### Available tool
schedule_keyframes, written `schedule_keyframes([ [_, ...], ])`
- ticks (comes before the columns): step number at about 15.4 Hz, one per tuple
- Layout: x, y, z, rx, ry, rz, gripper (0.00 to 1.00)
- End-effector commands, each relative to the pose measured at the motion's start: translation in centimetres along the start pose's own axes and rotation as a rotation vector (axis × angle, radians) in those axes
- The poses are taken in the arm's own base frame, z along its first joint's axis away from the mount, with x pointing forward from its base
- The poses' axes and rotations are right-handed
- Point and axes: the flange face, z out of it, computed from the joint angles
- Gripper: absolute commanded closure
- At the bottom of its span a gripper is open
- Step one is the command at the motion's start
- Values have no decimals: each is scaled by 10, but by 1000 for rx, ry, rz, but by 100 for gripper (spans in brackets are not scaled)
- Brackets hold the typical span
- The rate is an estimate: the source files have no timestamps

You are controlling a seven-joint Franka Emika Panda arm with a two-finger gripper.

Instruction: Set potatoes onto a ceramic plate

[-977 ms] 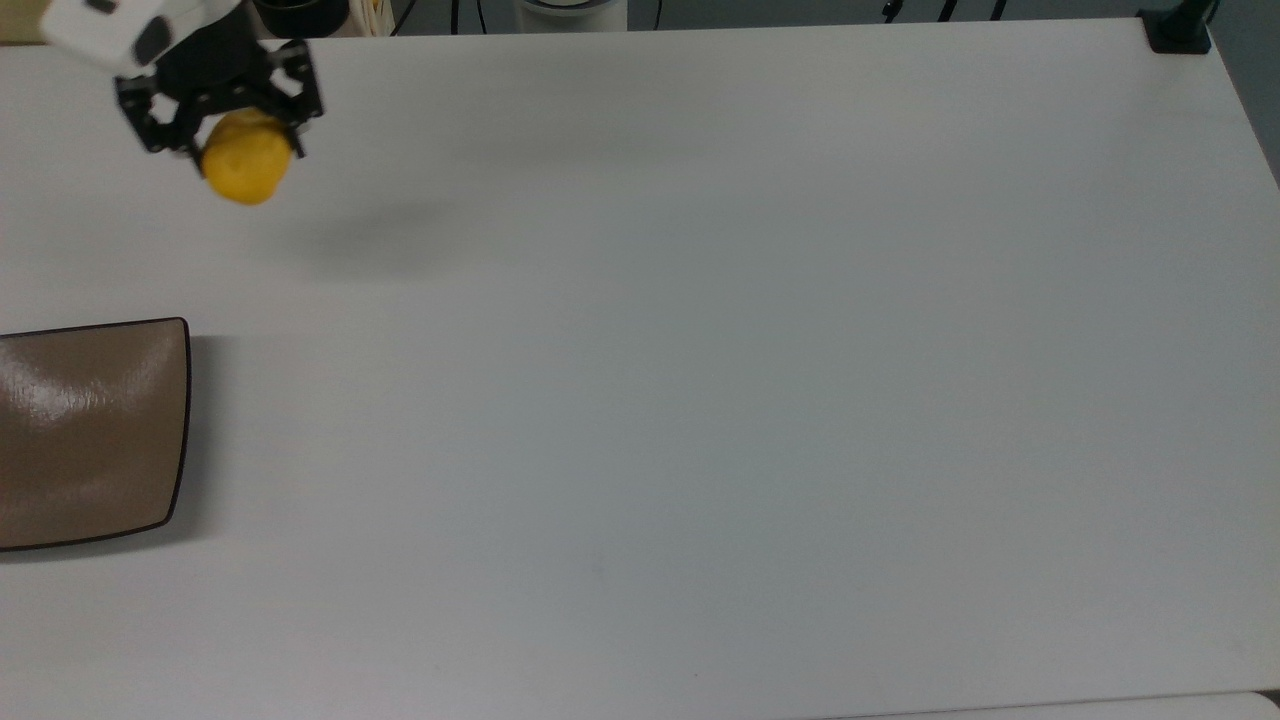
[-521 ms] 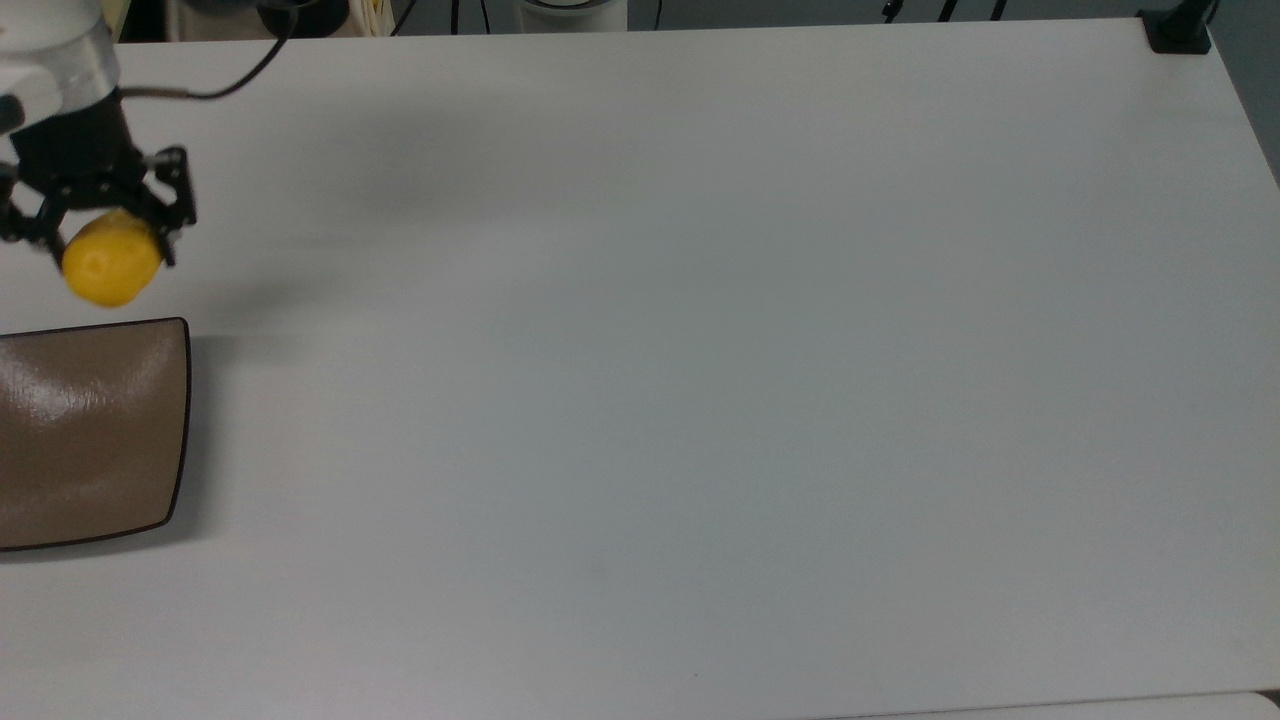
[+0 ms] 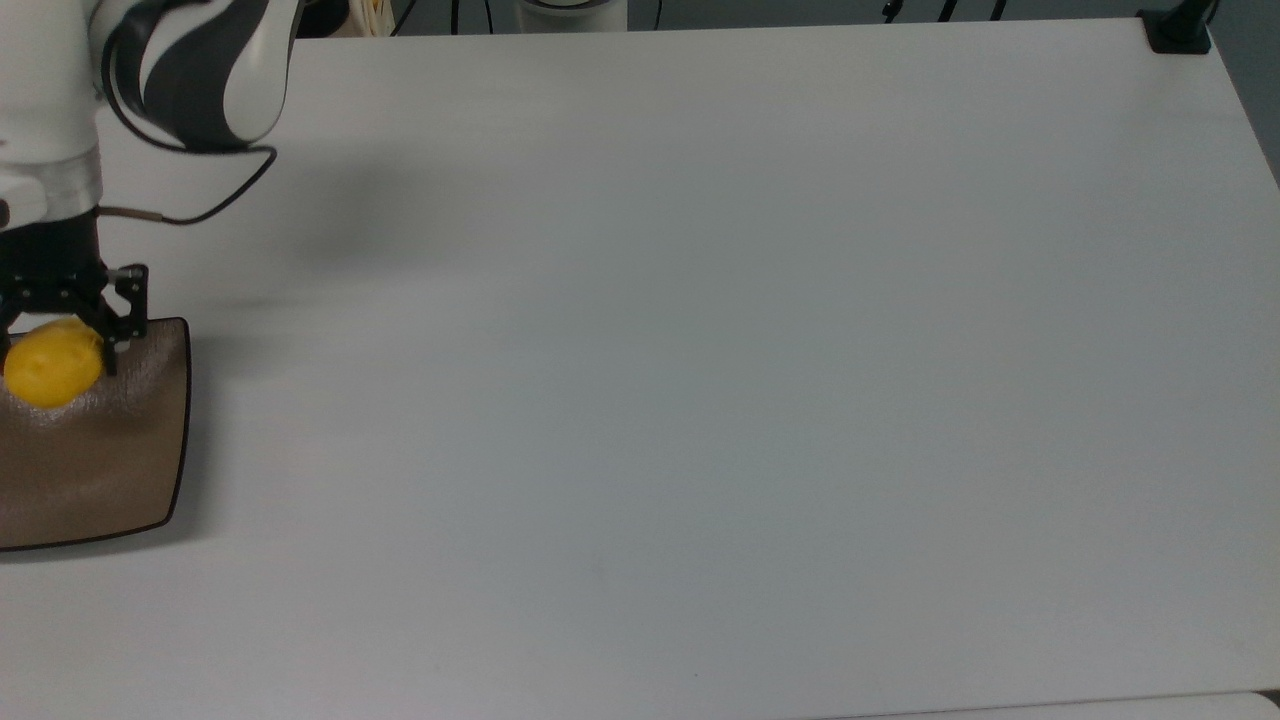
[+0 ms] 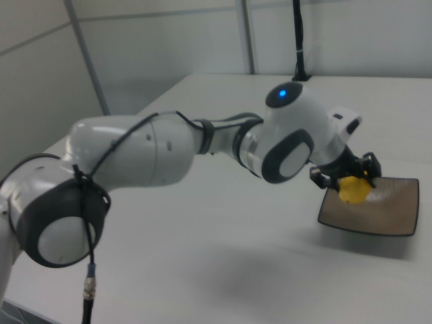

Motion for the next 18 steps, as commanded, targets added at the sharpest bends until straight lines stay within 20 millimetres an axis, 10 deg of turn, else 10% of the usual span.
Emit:
schedule_keyframes([
  [1,3,8,25,-38,48,-5,90],
  [6,-5,-3,57,-66,73,-2,71],
  [7,-7,-5,62,-67,74,-1,59],
  [9,-8,-8,66,-76,83,0,0],
  [14,-5,-10,62,-71,91,18,0],
  [18,7,-2,13,-77,124,78,0],
])
